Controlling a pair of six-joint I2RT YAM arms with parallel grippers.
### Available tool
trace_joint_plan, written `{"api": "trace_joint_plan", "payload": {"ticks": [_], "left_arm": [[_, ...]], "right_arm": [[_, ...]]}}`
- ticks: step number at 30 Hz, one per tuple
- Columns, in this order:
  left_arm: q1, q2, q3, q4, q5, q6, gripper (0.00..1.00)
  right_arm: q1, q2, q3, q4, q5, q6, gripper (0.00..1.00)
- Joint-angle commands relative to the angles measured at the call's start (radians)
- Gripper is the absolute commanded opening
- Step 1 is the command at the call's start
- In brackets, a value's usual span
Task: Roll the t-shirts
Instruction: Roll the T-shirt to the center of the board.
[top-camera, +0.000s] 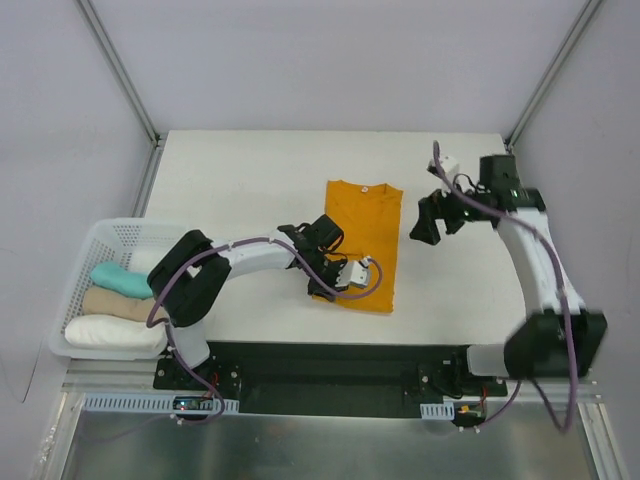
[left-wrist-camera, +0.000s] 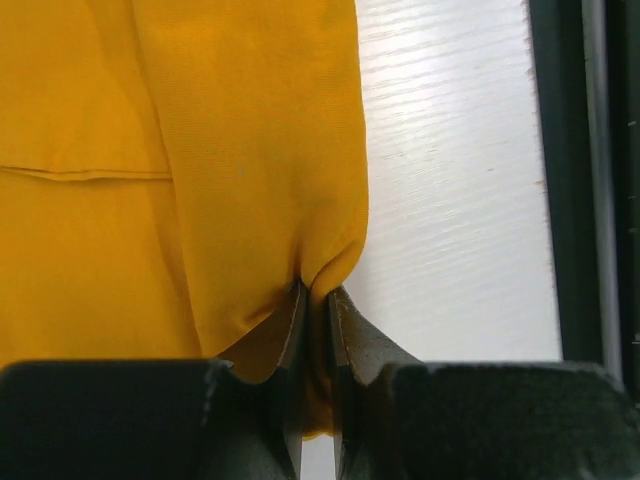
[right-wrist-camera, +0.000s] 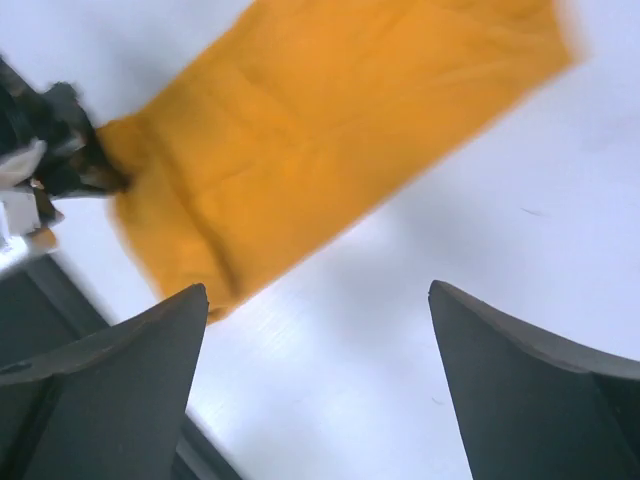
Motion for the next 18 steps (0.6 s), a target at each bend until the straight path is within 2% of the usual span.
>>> {"api": "trace_joint_plan", "payload": {"ticks": [1, 2, 4, 5, 7, 8, 11, 13, 18], "left_arm": [[0.035, 0.072, 0.08, -0.152, 0.217, -0.131, 0.0], [0.041, 0.086, 0.097, -0.169, 0.238, -0.146, 0.0], [0.058, 0.131, 0.15, -0.193, 0.274, -0.187, 0.0], [0.075, 0.143, 0.167, -0.216, 0.316, -0.2, 0.0], [0.084, 0.168, 0.197, -0.224, 0.346, -0.23, 0.0], [0.089, 0.175, 0.203, -0.232, 0.359, -0.233, 0.0], [0.096, 0.198, 0.223, -0.244, 0.381, -0.238, 0.0], [0.108, 0.221, 0.24, -0.249, 0.407, -0.25, 0.0], [0.122, 0.247, 0.27, -0.261, 0.427, -0.258, 0.0]], "right_arm": [[0.024, -0.505, -0.379, 0.573, 0.33, 0.052, 0.96], [0.024, -0.638, -0.498, 0.632, 0.306, 0.026, 0.96], [0.024, -0.711, -0.539, 0.657, 0.252, 0.059, 0.96], [0.024, -0.714, -0.539, 0.628, 0.211, 0.114, 0.96], [0.026, -0.689, -0.487, 0.455, 0.098, 0.099, 0.96], [0.05, -0.673, -0.487, 0.421, 0.061, 0.093, 0.96], [0.194, -0.672, -0.534, 0.378, 0.205, 0.05, 0.96], [0.29, -0.717, -0.616, 0.386, 0.232, -0.075, 0.96], [0.421, -0.794, -0.777, 0.488, 0.244, -0.214, 0.96]]}}
